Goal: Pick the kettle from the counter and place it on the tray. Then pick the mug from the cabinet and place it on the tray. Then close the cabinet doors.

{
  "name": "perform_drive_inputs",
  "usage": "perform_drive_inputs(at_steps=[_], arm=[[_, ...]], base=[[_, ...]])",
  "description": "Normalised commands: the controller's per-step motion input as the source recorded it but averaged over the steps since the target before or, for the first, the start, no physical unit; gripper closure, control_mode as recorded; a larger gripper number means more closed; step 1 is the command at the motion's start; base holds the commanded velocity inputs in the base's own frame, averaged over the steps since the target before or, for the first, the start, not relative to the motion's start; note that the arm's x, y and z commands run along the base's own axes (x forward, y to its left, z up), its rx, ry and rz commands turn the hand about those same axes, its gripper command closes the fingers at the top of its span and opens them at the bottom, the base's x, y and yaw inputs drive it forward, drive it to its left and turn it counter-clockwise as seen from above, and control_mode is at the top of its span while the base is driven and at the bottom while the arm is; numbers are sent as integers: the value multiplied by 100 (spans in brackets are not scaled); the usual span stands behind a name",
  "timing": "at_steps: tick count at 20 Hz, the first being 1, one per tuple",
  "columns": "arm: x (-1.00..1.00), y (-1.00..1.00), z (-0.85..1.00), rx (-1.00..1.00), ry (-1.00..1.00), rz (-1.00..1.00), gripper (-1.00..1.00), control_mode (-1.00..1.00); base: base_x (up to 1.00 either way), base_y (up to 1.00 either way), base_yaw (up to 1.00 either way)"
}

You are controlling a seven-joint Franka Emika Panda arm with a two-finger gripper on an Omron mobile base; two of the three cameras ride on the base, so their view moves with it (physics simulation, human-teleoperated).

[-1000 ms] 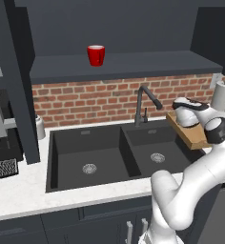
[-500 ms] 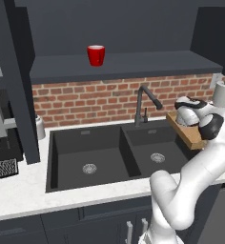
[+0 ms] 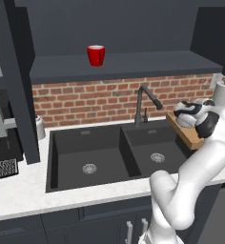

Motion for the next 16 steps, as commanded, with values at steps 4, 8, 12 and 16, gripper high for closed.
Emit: perform_drive_inputs(at_steps=[4, 8, 12, 16], arm=[[-35, 12, -2, 0, 0, 0, -100, -100], [-25, 5, -2, 0, 0, 0, -100, -100], [-3, 0, 2, 0, -1, 0, -100, -100], [0, 0, 26, 0, -4, 0, -100, -100]], base=[[0, 0, 0], [0, 0, 0], [0, 0, 0], [0, 0, 0]])
